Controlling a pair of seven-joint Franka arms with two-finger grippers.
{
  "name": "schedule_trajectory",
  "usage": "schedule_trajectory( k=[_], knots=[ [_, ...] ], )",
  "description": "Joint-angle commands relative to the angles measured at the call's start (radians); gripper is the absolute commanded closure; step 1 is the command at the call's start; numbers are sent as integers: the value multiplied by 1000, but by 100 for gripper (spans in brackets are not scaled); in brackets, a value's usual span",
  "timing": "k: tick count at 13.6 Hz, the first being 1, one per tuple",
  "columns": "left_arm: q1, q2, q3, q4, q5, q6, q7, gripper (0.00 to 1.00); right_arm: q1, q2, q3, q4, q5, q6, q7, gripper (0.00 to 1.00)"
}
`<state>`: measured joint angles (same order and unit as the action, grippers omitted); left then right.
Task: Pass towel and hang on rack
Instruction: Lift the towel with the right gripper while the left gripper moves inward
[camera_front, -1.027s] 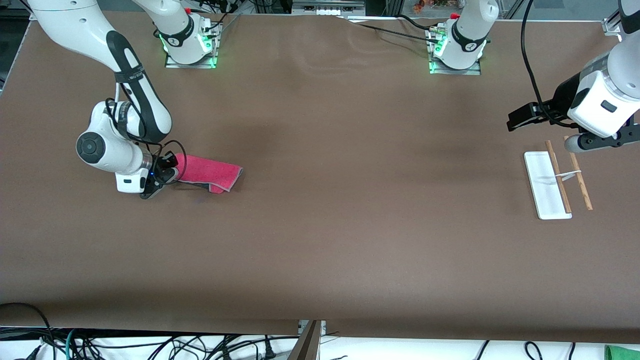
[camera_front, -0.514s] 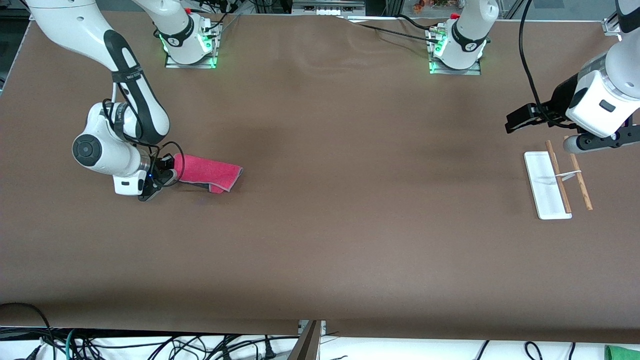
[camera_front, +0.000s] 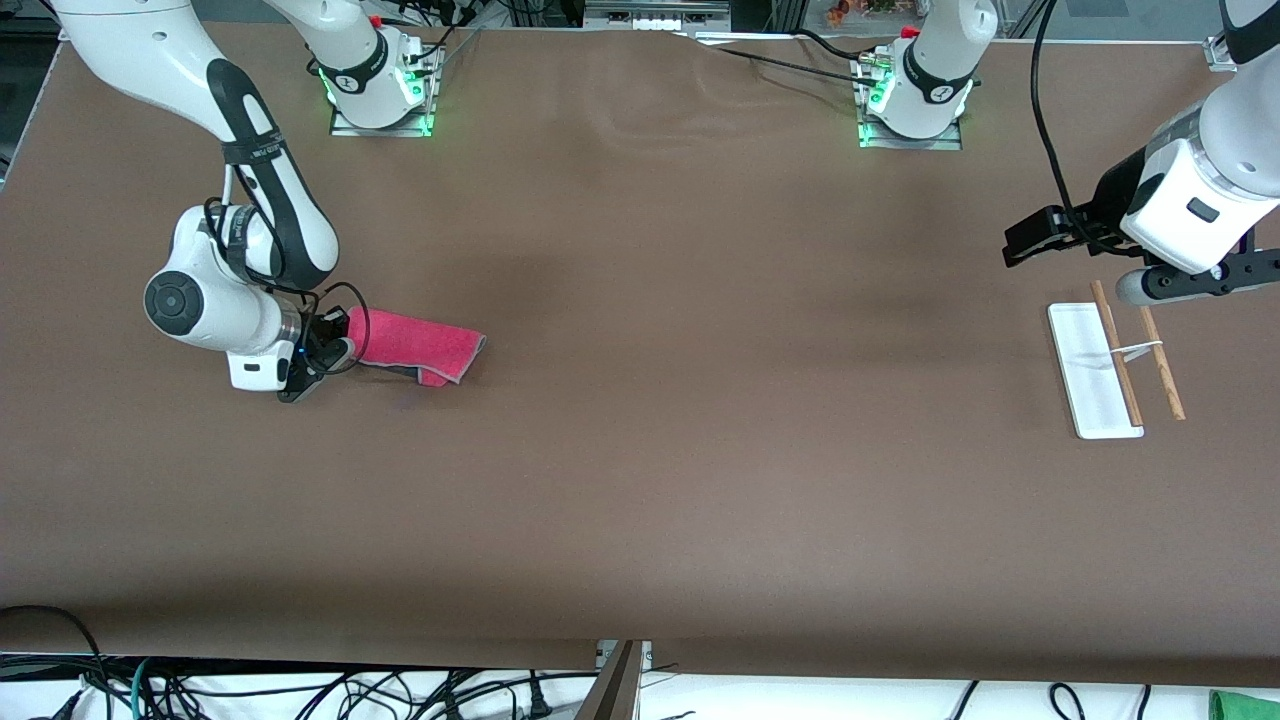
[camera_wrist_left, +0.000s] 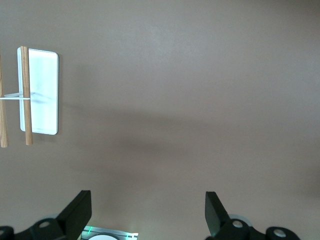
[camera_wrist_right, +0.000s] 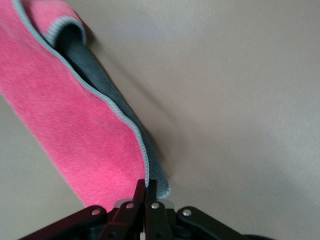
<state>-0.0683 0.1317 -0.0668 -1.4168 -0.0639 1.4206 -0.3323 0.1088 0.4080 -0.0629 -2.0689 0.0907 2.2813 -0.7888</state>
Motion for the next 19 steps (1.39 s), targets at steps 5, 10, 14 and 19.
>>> schedule_trajectory(
  k=[5,10,14,19],
  knots=[
    [-7,6,-2,-2,-20,14,-4,0,0,-43,133,295,23,-383,-4,100],
    [-10,25,-24,-7,-23,9,6,0,54,-48,242,481,9,-535,115,100],
    [-34,74,-33,2,-22,12,47,0,195,-48,242,592,-8,-617,255,100],
    [-27,205,-36,50,-124,15,223,0,368,-43,242,664,-34,-614,375,100]
  ],
)
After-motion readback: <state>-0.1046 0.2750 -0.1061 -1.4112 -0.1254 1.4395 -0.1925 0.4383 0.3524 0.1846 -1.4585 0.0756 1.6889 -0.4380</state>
